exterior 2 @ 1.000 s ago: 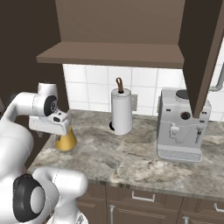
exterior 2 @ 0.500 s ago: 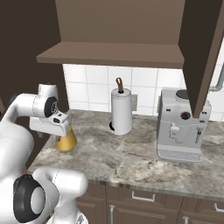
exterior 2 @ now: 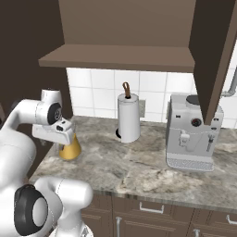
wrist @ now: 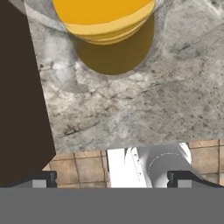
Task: There is a tray on the dining counter. Grab the cup, mug, and pitcher and place them on the tray. The pitcher may be placed next to the tray if it cannot fit the tray.
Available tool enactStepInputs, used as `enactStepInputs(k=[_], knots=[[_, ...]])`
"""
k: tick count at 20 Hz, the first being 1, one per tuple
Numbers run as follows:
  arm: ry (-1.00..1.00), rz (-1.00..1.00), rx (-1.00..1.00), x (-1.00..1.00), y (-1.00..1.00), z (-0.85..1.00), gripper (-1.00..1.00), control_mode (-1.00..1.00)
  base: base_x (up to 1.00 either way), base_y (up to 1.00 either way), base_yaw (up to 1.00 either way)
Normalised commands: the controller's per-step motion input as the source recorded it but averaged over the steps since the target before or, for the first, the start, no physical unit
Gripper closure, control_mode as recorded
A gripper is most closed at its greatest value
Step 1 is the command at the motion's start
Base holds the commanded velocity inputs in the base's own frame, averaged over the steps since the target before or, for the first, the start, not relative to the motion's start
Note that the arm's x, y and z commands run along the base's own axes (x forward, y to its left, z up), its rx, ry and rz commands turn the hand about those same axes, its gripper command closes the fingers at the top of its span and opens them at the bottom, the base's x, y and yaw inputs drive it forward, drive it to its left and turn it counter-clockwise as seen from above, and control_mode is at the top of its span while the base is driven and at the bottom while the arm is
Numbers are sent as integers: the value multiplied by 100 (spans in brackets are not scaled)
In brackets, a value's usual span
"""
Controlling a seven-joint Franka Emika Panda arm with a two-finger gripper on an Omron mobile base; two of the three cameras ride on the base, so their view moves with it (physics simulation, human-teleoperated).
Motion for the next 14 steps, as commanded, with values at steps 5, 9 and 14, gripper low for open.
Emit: enactStepInputs(k=[5,9,14], knots=[[0,-3,0,10,1,-11,-100,-100,0,0,0],[0,-3,0,12,2,-9,-100,-100,0,0,0],[0,-3,0,15,5,-2,-100,-100,0,0,0]])
